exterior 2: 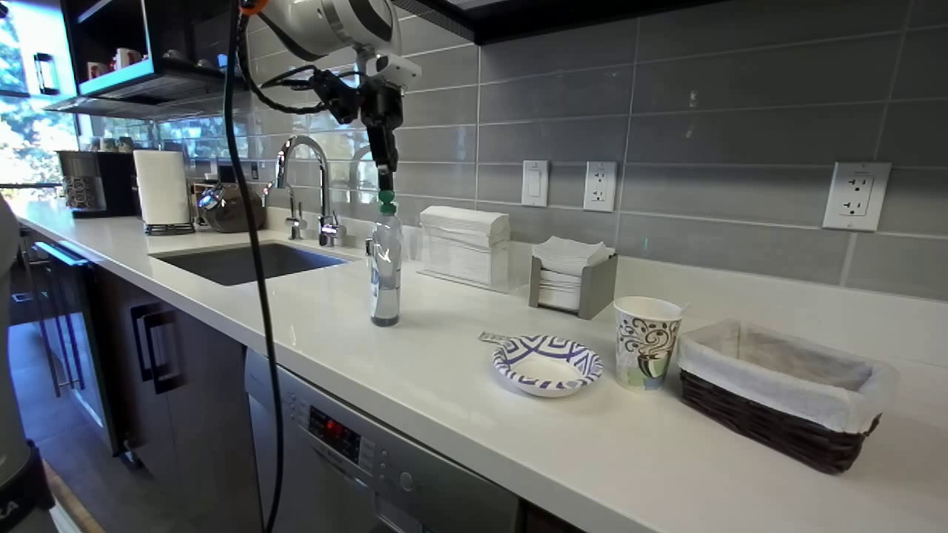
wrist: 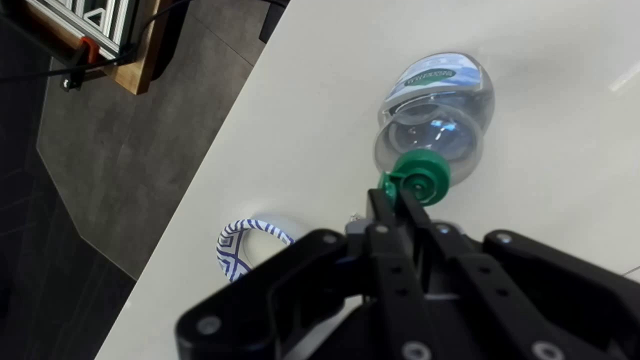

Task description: Open the dishwashing liquid.

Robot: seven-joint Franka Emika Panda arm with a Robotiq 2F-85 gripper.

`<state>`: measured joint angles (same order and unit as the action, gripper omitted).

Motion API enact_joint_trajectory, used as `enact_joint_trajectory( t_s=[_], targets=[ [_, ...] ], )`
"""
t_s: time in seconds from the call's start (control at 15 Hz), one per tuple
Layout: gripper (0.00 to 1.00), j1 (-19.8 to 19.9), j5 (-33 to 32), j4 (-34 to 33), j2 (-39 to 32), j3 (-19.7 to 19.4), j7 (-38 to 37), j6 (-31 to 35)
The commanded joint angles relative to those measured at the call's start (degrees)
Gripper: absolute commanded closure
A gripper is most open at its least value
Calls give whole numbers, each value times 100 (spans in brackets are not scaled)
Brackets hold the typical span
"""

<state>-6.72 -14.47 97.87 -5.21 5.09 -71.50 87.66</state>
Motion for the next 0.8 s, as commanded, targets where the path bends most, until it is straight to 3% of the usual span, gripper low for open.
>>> enact_joint_trajectory(
  t_s=[0.0, 0.47, 0.67, 0.73],
  targets=[
    [58, 55, 68, 583, 431, -49, 200, 561],
    [6, 59, 80, 976, 793, 18, 578, 1209],
    [0, 19, 196, 1055, 844, 99, 836, 1467],
    [0, 12, 330, 957, 804, 121, 922, 1234]
  ],
)
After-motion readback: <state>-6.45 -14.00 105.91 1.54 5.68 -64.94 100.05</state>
